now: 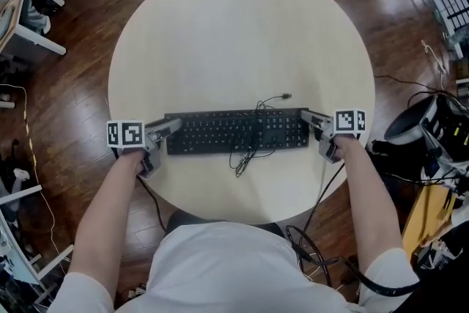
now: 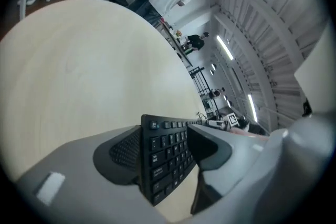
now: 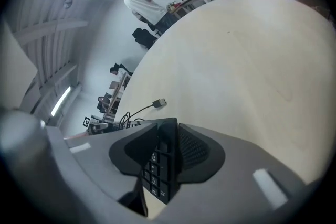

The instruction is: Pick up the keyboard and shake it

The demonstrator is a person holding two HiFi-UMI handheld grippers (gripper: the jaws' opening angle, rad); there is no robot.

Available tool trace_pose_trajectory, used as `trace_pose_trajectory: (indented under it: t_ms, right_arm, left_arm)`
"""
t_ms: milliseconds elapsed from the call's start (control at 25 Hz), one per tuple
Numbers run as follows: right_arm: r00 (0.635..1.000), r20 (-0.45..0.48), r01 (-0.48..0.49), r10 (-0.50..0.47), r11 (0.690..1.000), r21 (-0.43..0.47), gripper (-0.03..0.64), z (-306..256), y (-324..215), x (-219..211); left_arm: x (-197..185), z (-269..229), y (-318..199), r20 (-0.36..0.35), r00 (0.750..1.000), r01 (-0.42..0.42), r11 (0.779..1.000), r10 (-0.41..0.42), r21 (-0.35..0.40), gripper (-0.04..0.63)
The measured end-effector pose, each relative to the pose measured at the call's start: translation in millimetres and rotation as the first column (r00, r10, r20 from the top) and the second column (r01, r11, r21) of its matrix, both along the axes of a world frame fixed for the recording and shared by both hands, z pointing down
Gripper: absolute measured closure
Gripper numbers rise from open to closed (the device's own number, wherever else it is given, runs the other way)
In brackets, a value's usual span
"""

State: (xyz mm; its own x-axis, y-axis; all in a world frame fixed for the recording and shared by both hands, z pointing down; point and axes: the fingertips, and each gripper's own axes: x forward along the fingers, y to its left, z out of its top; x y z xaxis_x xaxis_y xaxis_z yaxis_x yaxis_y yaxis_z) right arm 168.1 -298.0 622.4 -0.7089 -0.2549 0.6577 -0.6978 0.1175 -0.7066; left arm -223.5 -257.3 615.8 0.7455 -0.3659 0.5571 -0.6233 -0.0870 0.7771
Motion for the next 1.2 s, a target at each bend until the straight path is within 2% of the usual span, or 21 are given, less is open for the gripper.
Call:
trace_pose_trajectory:
  t_ms: [120,200,280,400,520,640,800,880,1000,1200]
  right_arm:
    - [0.999,0.038,-0.007,0.007,1.000,0.003,0.508,0.6,-3.0,-2.1]
    - [1.000,0.017,0.004,-0.004,1.000,0.019,0.508,2.0,-7.6,-1.5]
    - [1.000,-0.010,0.012,-0.012,0.999,0.031,0.508,-0.7,-10.2,0.2]
    - [0.998,-0.003,0.065,-0.065,0.992,0.110,0.508,-13.7,-15.5,-5.7]
    - [0.993,-0.042,0.114,-0.108,0.968,0.222,0.508,-31.0,-22.4,-8.8]
    - [0.982,-0.129,0.174,-0.135,0.914,0.367,0.508,-51.4,-30.5,-7.9]
    - [0.957,-0.267,0.241,-0.113,0.822,0.516,0.509,-72.5,-37.6,2.4]
    - [0.941,-0.317,0.284,-0.118,0.786,0.549,0.509,-78.6,-35.1,1.7]
    - [0.892,-0.425,0.391,-0.153,0.733,0.557,0.514,-77.6,-22.1,-1.9]
    - [0.851,-0.506,0.457,-0.139,0.668,0.587,0.525,-83.9,0.9,-4.1]
  left_arm:
    - [-0.3,5.0,-10.6,0.025,0.999,0.027,0.999,-0.026,-0.020,0.371]
    - [-2.9,7.8,-15.0,0.054,0.998,0.015,1.000,-0.013,-0.027,0.382]
    - [-6.8,5.7,-20.2,0.067,0.998,0.005,1.000,-0.004,-0.015,0.434]
    - [-7.6,-1.5,-26.5,0.085,0.996,-0.043,0.999,0.041,0.021,0.443]
    - [-9.3,-14.5,-34.0,0.111,0.990,-0.092,0.993,0.083,0.076,0.439]
    - [-7.5,-34.7,-46.7,0.138,0.986,-0.115,0.980,0.092,0.163,0.436]
    - [3.2,-59.9,-63.0,0.192,0.974,-0.176,0.939,0.122,0.295,0.422]
    - [2.1,-68.6,-67.2,0.225,0.966,-0.199,0.915,0.123,0.352,0.421]
    - [-2.6,-73.8,-64.9,0.289,0.949,-0.244,0.876,0.127,0.415,0.417]
    - [-3.2,-66.1,-39.3,0.359,0.921,-0.315,0.836,0.154,0.450,0.416]
